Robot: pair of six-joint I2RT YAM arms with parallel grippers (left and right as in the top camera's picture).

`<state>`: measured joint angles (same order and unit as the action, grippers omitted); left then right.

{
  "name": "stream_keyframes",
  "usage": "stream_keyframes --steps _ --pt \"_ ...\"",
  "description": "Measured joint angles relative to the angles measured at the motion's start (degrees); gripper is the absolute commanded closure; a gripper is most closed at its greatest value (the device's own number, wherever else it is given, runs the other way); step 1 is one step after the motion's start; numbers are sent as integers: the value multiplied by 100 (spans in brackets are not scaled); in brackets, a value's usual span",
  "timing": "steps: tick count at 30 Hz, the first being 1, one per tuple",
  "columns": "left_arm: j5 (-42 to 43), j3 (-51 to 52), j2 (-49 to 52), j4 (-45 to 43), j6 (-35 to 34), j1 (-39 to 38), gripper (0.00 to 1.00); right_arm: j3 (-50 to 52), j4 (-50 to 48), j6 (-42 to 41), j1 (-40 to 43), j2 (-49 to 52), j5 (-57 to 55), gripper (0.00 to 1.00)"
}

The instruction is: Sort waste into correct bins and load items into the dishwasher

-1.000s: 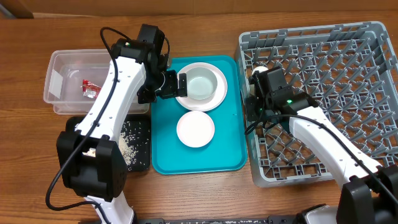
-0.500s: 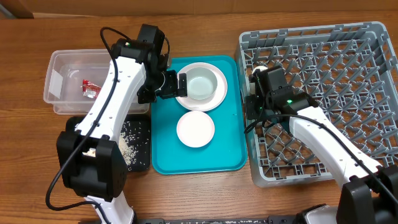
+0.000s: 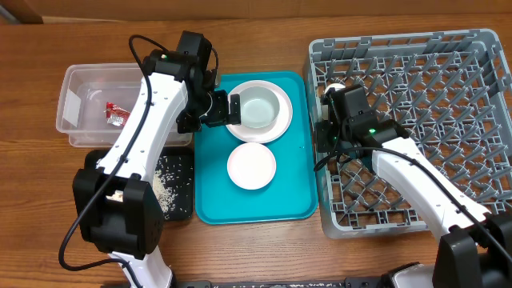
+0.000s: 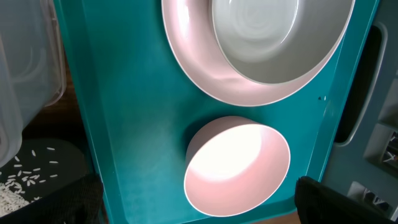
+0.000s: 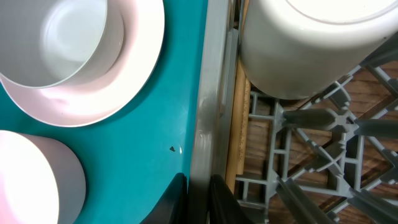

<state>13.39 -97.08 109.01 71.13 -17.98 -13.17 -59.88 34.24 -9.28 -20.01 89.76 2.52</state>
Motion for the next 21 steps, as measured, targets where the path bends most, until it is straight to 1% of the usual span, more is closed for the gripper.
stream_keyframes --steps 2,4,5,6,9,13,14,15,16,17,21 --pt "0 0 0 0 0 0 0 0 -22 22 0 0 4 75" --pt "0 0 0 0 0 0 0 2 -131 24 0 0 4 56" --pt "0 0 0 0 0 0 0 -4 -175 35 0 0 7 48" --pt "0 0 0 0 -2 0 0 -13 -173 57 0 0 7 44" --pt "-2 0 0 0 0 0 0 -107 -44 133 0 0 7 41" --pt "-2 0 0 0 0 0 0 -581 197 140 -2 -4 11 39" --pt "0 0 0 2 -2 0 0 -763 278 142 0 -26 13 32" --pt "-2 0 0 0 0 0 0 -894 348 111 0 -57 17 23" --pt "-2 0 0 0 0 0 0 -1043 400 55 0 -109 28 7" --pt "-2 0 0 0 0 0 0 -1176 442 -13 0 -177 50 0" --pt "-2 0 0 -2 0 0 0 -1510 372 -424 -2 -579 157 0"
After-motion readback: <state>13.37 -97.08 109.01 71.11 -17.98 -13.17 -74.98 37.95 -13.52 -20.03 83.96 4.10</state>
